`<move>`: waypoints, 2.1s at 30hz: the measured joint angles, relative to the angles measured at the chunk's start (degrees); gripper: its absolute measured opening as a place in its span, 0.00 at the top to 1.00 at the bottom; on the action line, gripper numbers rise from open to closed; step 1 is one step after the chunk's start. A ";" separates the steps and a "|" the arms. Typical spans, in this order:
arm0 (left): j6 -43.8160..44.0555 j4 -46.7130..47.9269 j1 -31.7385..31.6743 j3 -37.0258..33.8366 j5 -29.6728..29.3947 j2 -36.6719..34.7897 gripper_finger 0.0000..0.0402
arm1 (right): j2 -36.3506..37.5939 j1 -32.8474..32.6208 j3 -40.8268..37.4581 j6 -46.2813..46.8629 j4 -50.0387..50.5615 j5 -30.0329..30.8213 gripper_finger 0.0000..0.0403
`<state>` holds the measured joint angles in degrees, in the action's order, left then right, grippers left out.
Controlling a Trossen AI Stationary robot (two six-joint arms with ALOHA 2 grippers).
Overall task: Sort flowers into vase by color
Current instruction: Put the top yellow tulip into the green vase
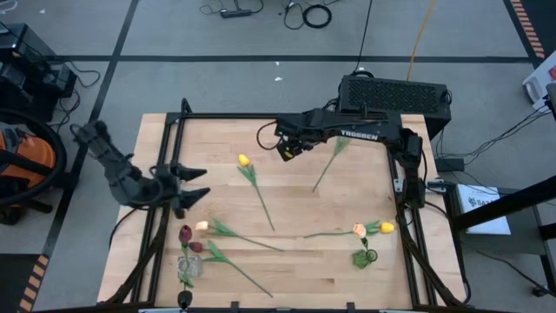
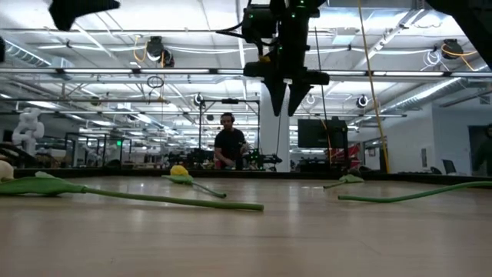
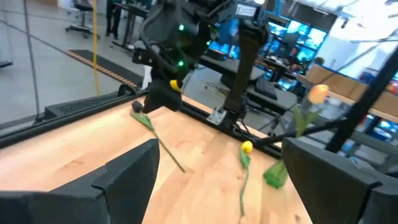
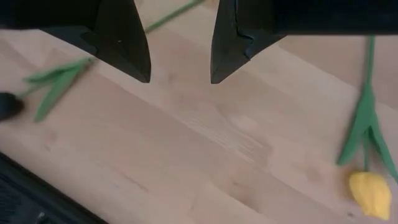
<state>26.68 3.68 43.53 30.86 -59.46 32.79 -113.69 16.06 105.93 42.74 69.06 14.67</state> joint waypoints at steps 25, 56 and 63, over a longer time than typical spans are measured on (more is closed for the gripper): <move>-9.04 -2.88 -34.62 -0.18 33.37 -1.22 0.15 | -8.60 -8.85 0.00 -11.98 -33.32 -6.07 0.58; -9.55 5.07 -34.55 -0.18 36.96 -6.82 0.15 | -24.72 -11.29 0.39 -8.65 -41.63 -0.94 0.53; -12.45 5.02 -34.55 -0.18 36.96 -6.82 0.15 | -23.85 -10.64 0.24 -9.56 -39.60 -3.01 0.94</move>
<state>14.23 8.70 8.97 30.68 -22.50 25.97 -137.54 5.43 106.17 33.19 29.46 11.66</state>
